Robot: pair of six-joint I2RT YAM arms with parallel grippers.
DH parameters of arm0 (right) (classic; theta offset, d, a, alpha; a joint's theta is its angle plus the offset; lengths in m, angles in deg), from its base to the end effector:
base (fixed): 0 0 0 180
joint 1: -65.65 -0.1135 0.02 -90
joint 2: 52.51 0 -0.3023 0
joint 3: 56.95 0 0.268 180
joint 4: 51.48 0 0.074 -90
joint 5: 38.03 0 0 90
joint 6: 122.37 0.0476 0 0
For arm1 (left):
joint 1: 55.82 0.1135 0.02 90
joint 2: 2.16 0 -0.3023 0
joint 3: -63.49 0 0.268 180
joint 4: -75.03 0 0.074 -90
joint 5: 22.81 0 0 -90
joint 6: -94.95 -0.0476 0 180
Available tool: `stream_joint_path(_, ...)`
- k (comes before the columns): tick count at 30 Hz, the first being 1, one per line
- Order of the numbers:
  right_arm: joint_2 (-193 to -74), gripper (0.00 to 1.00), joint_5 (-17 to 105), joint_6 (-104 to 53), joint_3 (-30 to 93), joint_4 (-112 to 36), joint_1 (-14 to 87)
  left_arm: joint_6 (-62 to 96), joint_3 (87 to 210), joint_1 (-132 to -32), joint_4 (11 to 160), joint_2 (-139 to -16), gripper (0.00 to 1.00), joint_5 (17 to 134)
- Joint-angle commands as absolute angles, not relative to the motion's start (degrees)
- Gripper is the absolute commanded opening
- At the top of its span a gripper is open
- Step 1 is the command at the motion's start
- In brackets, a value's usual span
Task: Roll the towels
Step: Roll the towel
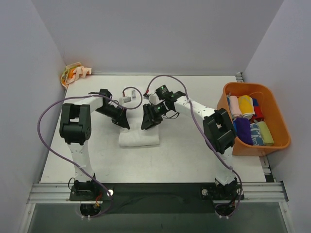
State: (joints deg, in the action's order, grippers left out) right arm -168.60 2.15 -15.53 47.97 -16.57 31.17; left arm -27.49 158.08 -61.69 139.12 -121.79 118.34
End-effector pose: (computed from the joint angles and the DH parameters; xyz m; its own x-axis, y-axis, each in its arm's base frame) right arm 0.3821 0.3065 0.2577 -0.8007 -0.3231 -0.5045 -0.5957 0.3400 0.7277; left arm 0.4079 -0.0792 0.1590 -0.7987 0.4204 -0.4305 0.5976 0.4707 -0.6490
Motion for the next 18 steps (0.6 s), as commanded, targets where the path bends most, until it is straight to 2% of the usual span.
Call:
stream_joint_path(1, -173.4, 0.33, 4.4, -11.0, 44.5, -20.3, 31.3, -27.7, 159.8, -60.5, 137.1, -123.9, 0.2, 116.1)
stream_joint_path(3, -177.3, 0.33, 6.1, -11.5, 43.2, -20.6, 31.5, -30.4, 159.6, -59.7, 138.8, -123.8, 0.26, 116.5)
stream_joint_path(4, -178.4, 0.33, 10.0, -11.7, 42.7, -20.6, 31.5, -31.6, 159.1, -59.2, 139.3, -123.5, 0.34, 116.6)
stream_joint_path(10, -183.0, 0.31, 12.4, -12.3, 41.2, -20.3, 32.3, -41.5, 155.6, -51.5, 142.6, -117.9, 0.46, 113.2)
stream_joint_path(13, -182.8, 0.31, 12.0, -12.1, 41.4, -20.1, 32.3, -47.6, 153.3, -46.9, 143.2, -112.3, 0.48, 112.1)
stream_joint_path(14, -182.6, 0.31, 11.8, -12.1, 41.5, -19.8, 32.2, -49.0, 151.0, -46.2, 142.2, -107.6, 0.52, 112.7)
stream_joint_path(18, -182.3, 0.31, 12.6, -12.3, 41.9, -19.3, 31.6, -54.5, 144.3, -49.5, 136.8, -94.8, 0.62, 110.8)
